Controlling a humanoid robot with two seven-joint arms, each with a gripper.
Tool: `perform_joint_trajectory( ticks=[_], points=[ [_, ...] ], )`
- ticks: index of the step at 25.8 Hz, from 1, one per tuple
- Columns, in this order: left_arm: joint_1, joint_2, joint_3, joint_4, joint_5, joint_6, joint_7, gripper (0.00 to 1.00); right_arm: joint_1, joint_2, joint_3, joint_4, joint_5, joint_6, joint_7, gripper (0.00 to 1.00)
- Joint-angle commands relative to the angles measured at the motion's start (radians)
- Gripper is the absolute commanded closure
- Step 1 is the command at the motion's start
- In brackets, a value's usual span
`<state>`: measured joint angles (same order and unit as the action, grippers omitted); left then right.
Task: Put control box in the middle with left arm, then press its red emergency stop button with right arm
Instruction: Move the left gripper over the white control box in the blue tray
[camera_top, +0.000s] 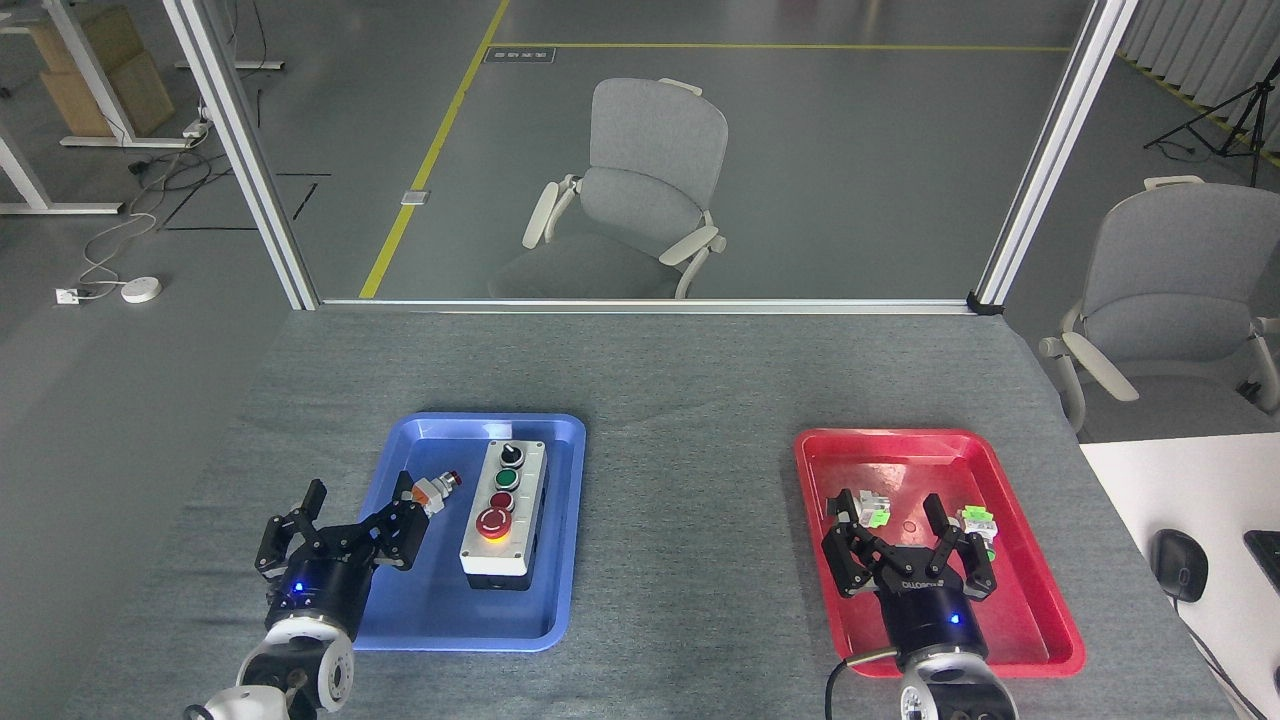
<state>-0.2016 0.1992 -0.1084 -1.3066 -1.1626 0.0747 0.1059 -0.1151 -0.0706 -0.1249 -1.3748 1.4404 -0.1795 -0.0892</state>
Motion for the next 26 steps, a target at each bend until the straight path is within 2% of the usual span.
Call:
perform_joint_trajectory(
  ticks=[1, 4, 10, 16, 18, 21, 24, 26],
  points=[
    [0.019, -0.006, -0.001, -0.008, 0.004, -0.001, 0.003, 0.0, -0.008, -0.001, 0.001, 0.011, 0.002, -0.003, -0.001, 0.02],
    [0.041, -0.014, 0.003, -0.02, 0.008, -0.035, 0.061, 0.0, -0.005, 0.0, 0.001, 0.011, 0.002, -0.014, -0.001, 0.02],
    [0.067, -0.021, -0.004, -0.138, 0.009, -0.056, 0.066, 0.0, -0.003, 0.0, -0.001, 0.011, 0.002, -0.015, 0.002, 0.02],
    [0.229, -0.026, -0.048, -0.296, -0.015, -0.064, 0.112, 0.01, -0.003, 0.005, 0.001, 0.013, 0.0, -0.015, 0.006, 0.02],
    [0.237, -0.034, -0.106, -0.283, -0.107, -0.027, 0.112, 0.01, 0.002, 0.006, -0.001, 0.013, 0.0, -0.017, 0.006, 0.02],
    [0.235, -0.112, -0.175, -0.208, -0.347, 0.096, 0.095, 0.01, 0.002, 0.006, -0.005, 0.013, -0.002, -0.023, 0.006, 0.02],
    [0.231, -0.21, -0.181, -0.138, -0.396, 0.111, 0.06, 0.01, 0.002, 0.006, -0.012, 0.013, -0.002, -0.021, 0.005, 0.02],
    [0.217, -0.242, -0.18, -0.092, -0.402, 0.12, 0.031, 0.01, 0.003, 0.011, -0.016, 0.013, -0.003, -0.017, 0.005, 0.02]
  ],
)
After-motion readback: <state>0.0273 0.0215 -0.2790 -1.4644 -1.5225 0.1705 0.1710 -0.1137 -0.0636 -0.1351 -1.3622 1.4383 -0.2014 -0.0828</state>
